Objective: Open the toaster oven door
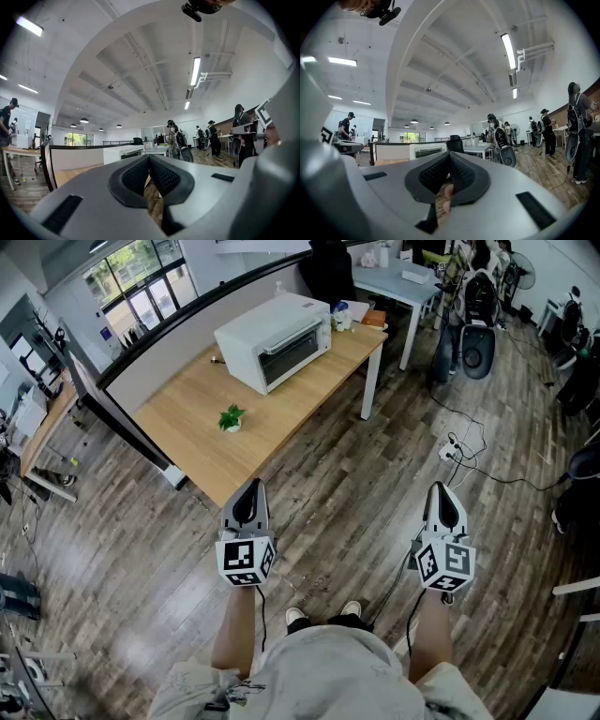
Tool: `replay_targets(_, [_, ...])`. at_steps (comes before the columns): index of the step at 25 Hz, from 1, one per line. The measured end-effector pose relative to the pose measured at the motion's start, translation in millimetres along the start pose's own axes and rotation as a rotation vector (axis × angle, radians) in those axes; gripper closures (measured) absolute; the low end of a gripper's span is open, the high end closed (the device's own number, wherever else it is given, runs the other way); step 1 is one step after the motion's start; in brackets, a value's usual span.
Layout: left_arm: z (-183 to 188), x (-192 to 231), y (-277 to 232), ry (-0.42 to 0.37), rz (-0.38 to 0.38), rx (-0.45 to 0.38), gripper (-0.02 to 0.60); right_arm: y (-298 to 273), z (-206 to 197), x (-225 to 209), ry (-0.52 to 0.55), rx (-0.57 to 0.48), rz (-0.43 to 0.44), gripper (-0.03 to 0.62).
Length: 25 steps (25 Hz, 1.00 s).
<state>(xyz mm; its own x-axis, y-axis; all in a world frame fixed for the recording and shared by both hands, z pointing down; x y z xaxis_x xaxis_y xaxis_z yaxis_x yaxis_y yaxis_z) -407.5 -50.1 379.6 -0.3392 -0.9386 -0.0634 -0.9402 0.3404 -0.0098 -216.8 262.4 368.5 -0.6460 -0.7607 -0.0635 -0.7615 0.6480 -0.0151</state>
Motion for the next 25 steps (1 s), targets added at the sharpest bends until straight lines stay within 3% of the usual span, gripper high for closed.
replay_targets(11, [-5,-57,-27,-0.015,-0.066,0.051,0.568,6,-9,-40,-0.010,0.020,-0.029,0.579])
replay_targets(25, [-13,-203,-80,-0.081,-0.258,0.082,0.568,49,-29,-151,-0.055,0.020,-0.162,0.579])
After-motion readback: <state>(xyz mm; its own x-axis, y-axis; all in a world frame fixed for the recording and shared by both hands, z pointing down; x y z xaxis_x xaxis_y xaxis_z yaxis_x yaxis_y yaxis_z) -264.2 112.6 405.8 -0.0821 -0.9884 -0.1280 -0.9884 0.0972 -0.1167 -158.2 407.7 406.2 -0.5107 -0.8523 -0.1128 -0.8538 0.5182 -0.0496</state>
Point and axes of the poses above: the fingertips, and each gripper's own axes: y backward along the fingers, x to its left, z out of its top, the point moved 2 cm from there along y, backward along the fingers
